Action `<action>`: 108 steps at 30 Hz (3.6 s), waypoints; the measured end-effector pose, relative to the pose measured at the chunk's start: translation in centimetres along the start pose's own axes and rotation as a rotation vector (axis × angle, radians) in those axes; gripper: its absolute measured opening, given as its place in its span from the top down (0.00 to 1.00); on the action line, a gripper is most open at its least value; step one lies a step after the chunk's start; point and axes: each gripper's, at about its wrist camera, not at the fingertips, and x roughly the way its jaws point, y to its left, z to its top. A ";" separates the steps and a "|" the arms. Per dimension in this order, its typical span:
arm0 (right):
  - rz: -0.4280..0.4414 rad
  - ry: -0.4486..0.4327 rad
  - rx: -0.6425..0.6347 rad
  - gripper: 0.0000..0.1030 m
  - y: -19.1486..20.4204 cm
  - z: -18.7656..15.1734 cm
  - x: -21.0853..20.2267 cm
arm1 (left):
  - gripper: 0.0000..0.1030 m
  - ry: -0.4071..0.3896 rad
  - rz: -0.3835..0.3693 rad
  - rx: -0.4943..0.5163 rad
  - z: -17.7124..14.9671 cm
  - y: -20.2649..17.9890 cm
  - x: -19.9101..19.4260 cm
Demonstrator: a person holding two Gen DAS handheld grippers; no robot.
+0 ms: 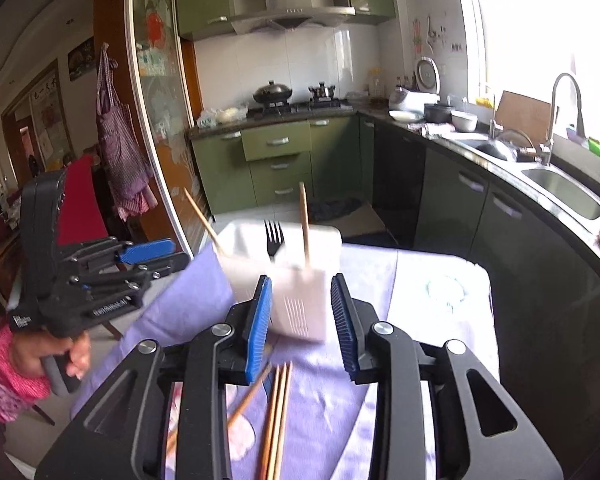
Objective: Organize utensils
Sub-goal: 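Lower both tools back toward the remaining chopsticks on the cloth, then grasp a chopstick with the left tool while the right tool grasps another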
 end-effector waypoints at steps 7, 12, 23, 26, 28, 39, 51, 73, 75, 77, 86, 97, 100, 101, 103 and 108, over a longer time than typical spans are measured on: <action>0.005 0.156 0.044 0.70 -1.6 -6.5 3.7 | 0.74 0.227 -0.006 -0.089 -6.1 1.1 4.8; 0.016 0.198 0.058 0.70 -2.0 -8.8 5.0 | 0.74 0.335 -0.005 -0.094 -6.9 0.0 8.1; 0.025 0.217 0.089 0.70 -3.6 -8.7 5.9 | 0.82 0.462 0.047 -0.109 -7.8 0.0 12.3; 0.024 0.228 0.091 0.70 -3.7 -8.8 6.3 | 0.85 0.472 0.059 -0.093 -7.8 -0.1 12.6; 0.026 0.240 0.084 0.70 -3.4 -8.9 6.8 | 0.88 0.477 0.076 -0.072 -7.7 -0.4 12.7; 0.071 0.364 -0.003 0.70 0.4 -9.5 12.2 | 0.92 0.508 0.080 -0.048 -8.4 0.4 11.4; -0.030 0.382 -0.057 0.70 1.5 -9.4 16.2 | 0.92 0.492 0.075 -0.024 -9.0 0.7 10.6; -0.083 0.455 -0.069 0.71 1.3 -9.1 18.0 | 0.92 0.496 0.073 -0.013 -9.0 0.7 10.7; -0.064 0.467 -0.058 0.76 1.0 -9.0 18.2 | 0.92 0.500 0.072 -0.011 -8.9 0.7 10.7; -0.056 0.475 -0.046 0.80 1.1 -9.0 18.2 | 0.92 0.507 0.068 -0.019 -8.8 0.8 10.8; -0.061 0.470 -0.053 0.94 1.9 -9.2 18.2 | 0.92 0.514 0.071 -0.024 -8.6 1.0 11.3; -0.014 0.419 0.018 0.95 0.4 -8.9 16.6 | 0.95 0.466 0.049 -0.044 -8.2 1.2 10.0; -0.004 0.367 0.027 0.95 0.0 -7.8 14.4 | 0.95 0.413 0.051 -0.026 -7.4 1.0 8.4; -0.003 0.350 0.027 0.95 -0.1 -7.4 13.7 | 0.95 0.401 0.048 -0.021 -7.2 0.9 7.9; 0.001 0.308 0.025 0.95 -0.1 -6.5 11.8 | 0.95 0.379 0.043 -0.016 -6.8 0.7 6.9; 0.027 0.219 0.013 0.95 0.6 -4.9 7.2 | 0.94 0.331 0.024 -0.010 -5.9 0.4 4.3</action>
